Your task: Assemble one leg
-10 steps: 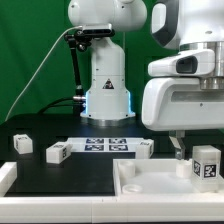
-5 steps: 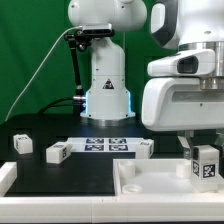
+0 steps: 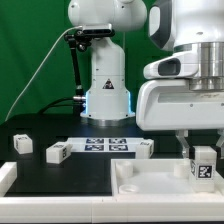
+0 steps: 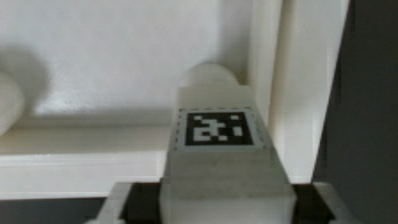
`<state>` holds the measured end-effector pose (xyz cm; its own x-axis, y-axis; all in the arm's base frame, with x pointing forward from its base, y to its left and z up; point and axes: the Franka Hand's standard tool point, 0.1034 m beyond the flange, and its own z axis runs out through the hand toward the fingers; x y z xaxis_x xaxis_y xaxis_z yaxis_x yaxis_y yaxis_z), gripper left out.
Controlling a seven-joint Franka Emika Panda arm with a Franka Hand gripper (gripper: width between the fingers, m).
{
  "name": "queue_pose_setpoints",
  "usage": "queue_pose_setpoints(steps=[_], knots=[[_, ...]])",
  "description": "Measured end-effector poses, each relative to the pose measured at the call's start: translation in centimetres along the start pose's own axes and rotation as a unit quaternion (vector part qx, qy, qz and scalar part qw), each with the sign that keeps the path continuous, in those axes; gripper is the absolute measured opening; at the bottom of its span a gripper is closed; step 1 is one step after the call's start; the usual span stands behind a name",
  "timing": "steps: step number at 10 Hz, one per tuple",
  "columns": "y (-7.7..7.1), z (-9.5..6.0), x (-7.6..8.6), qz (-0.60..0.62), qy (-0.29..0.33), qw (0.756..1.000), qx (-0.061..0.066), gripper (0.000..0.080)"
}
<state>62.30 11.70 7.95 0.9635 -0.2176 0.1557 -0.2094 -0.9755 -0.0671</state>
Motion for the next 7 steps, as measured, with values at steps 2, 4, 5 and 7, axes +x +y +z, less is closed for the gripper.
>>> queue_pose_setpoints(steps=[2, 4, 5, 7], knots=[[-0.1, 0.02, -0.32, 0.139, 0.007, 0.99, 0.0, 0.0294], [-0.11, 0.05, -0.46, 0.267, 0.008, 0.964, -0.001, 0.0294], [-0.11, 0.06, -0.51, 0.331, 0.01, 0.944, -0.002, 0.0294], [-0.25, 0.01, -0.7, 0.441, 0.014, 0.897, -0.006, 0.0294]])
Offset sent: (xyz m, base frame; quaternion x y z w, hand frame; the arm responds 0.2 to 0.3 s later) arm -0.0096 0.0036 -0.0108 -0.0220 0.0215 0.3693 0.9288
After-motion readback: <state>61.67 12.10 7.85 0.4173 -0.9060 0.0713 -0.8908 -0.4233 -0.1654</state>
